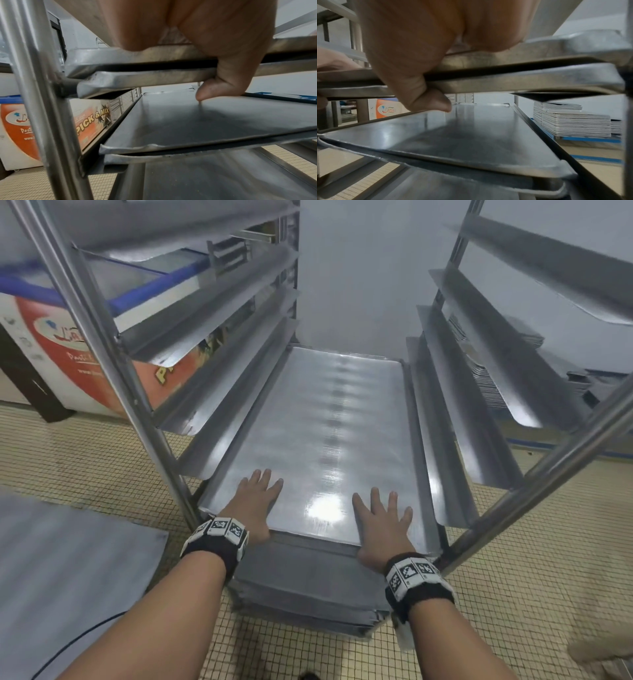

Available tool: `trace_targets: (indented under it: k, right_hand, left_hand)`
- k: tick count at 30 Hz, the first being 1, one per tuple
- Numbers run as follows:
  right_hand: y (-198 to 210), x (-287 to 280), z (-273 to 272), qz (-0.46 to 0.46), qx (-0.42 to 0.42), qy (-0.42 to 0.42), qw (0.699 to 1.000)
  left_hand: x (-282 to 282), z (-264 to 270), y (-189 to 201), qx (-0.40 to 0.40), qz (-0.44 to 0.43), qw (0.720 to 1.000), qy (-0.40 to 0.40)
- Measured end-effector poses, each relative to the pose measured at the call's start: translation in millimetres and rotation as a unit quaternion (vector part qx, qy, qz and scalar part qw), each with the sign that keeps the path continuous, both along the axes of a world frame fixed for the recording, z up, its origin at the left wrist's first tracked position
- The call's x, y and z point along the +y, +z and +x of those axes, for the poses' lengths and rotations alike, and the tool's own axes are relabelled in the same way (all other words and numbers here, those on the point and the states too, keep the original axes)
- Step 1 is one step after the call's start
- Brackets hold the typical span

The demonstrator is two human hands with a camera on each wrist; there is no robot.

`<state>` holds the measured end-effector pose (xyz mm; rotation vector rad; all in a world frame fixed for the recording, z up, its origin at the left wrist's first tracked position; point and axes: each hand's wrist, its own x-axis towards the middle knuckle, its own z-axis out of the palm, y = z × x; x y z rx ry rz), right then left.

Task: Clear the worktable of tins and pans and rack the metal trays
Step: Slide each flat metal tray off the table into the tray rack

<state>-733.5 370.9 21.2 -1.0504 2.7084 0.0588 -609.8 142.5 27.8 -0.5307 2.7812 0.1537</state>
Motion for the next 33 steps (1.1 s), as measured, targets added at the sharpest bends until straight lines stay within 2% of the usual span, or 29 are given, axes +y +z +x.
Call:
trace_targets:
  k: [9, 19, 24, 28, 31, 33]
  right_hand:
    - [-4.5, -17.8, -27.0, 0.000, 0.009, 0.000, 1.000]
    - [-12.6, -23.3, -15.6, 0.005, 0.076, -0.028, 0.997]
    - [-10.2, -27.3, 23.3, 0.014, 0.091, -0.045, 0.995]
    - [-3.2, -39.9, 78.0, -0.003, 0.095, -0.051, 0.994]
    - [7.3, -53.2, 122.8, -0.037, 0.063, -0.046, 0.996]
    - [15.5, -65.4, 156.1, -0.042, 0.035, -0.009, 0.998]
  left_hand:
    - [-18.8, -26.5, 1.4, -0.004, -0.007, 1.000, -0.001]
    - [-8.5, -9.2, -4.6, 0.029, -0.080, 0.996, 0.006]
    - [8.6, 38.1, -11.9, 0.040, -0.076, 0.996, 0.035]
    - [18.8, 93.6, -4.1, 0.066, -0.014, 0.996, 0.050]
    - [21.7, 144.3, -0.2, 0.062, 0.049, 0.988, 0.132]
    - [21.7, 184.7, 3.6, 0.053, 0.088, 0.977, 0.188]
